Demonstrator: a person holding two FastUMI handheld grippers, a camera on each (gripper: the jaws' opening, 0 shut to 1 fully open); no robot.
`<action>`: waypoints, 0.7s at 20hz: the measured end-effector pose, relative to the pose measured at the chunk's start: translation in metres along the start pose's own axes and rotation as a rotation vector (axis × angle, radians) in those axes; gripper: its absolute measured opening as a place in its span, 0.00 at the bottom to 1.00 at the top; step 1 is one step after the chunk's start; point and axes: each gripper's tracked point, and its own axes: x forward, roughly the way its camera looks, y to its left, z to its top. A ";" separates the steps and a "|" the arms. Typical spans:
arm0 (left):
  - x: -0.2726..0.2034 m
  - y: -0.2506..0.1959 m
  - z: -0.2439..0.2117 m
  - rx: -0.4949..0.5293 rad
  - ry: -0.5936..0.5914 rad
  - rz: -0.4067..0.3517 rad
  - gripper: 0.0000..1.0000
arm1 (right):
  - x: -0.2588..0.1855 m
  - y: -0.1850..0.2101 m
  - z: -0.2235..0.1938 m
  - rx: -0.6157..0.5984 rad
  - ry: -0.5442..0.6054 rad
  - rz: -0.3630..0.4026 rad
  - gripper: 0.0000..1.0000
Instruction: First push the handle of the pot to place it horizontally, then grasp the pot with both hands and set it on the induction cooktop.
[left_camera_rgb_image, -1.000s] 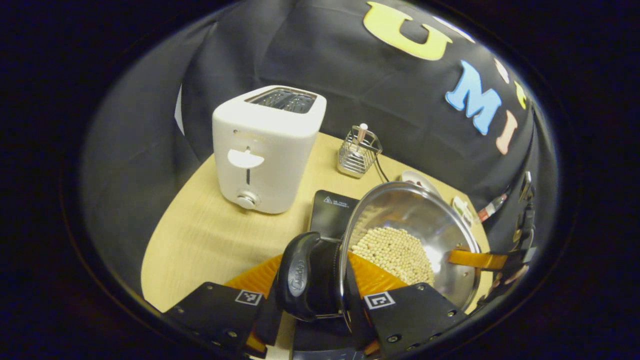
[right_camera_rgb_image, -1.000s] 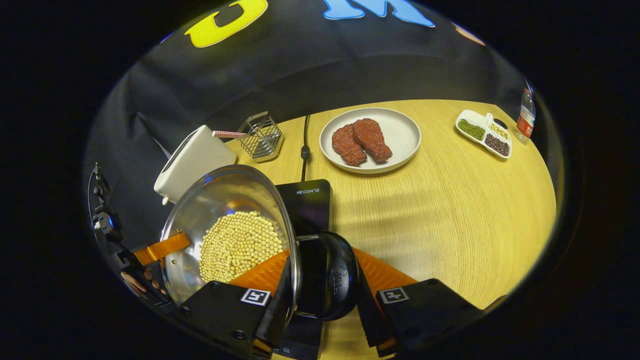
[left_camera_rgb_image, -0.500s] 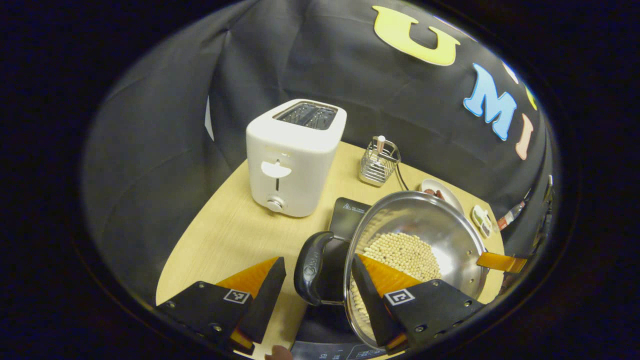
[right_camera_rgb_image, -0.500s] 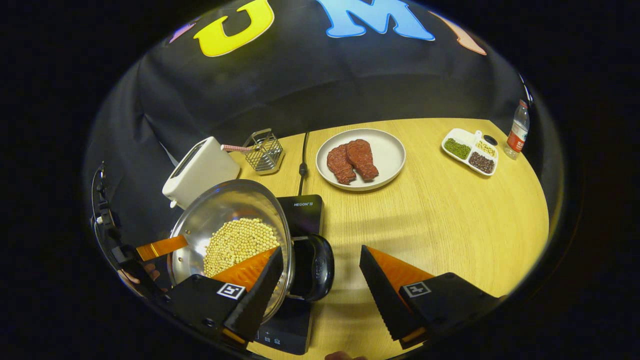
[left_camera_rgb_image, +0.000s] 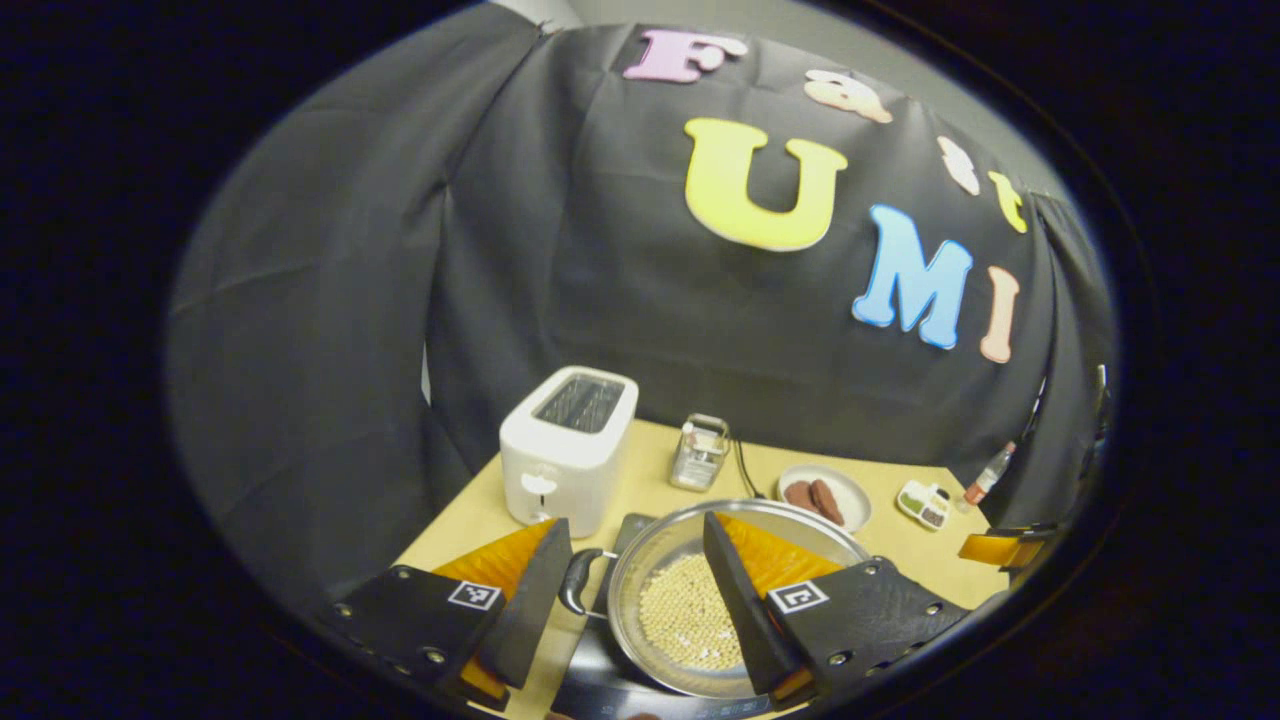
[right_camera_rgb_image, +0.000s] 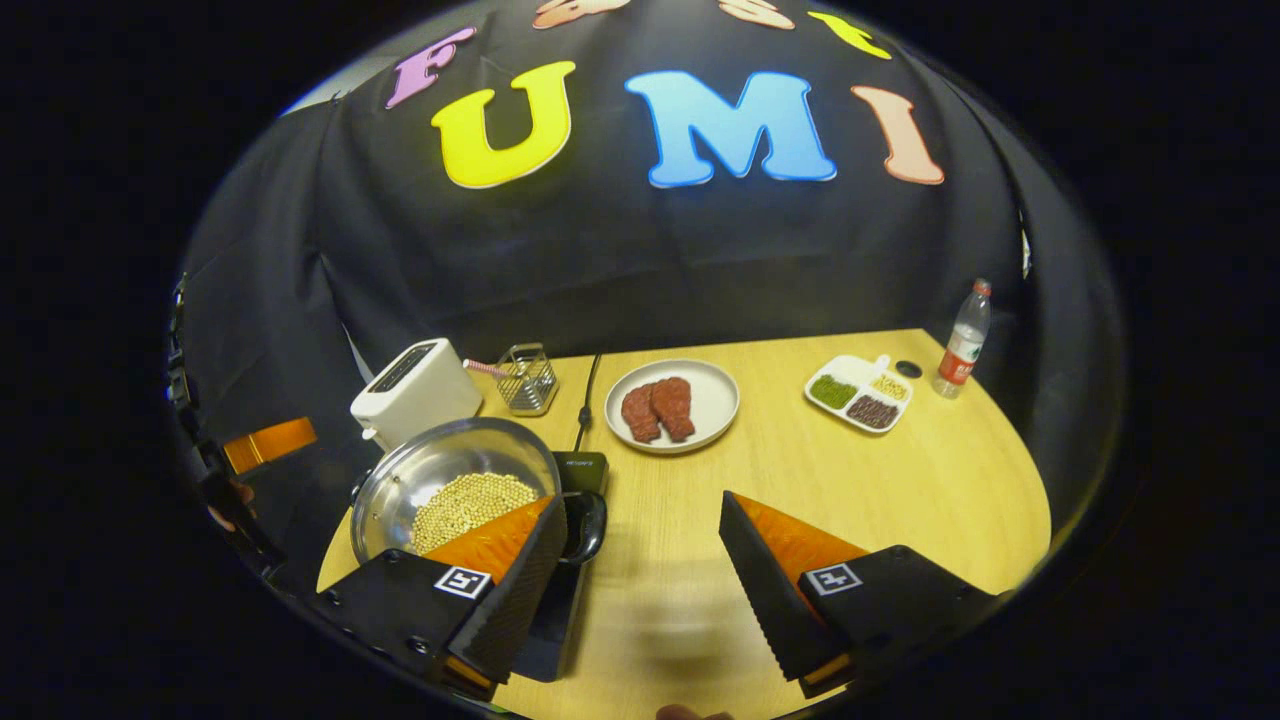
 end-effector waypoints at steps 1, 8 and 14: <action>-0.015 -0.007 0.016 0.022 -0.038 -0.002 0.81 | -0.010 -0.009 0.008 -0.013 -0.037 -0.018 0.98; -0.078 -0.084 0.057 0.017 -0.155 -0.075 0.81 | -0.066 -0.064 0.063 -0.049 -0.207 -0.112 0.98; -0.122 -0.149 0.069 -0.040 -0.221 -0.082 0.78 | -0.128 -0.124 0.085 -0.064 -0.318 -0.160 0.98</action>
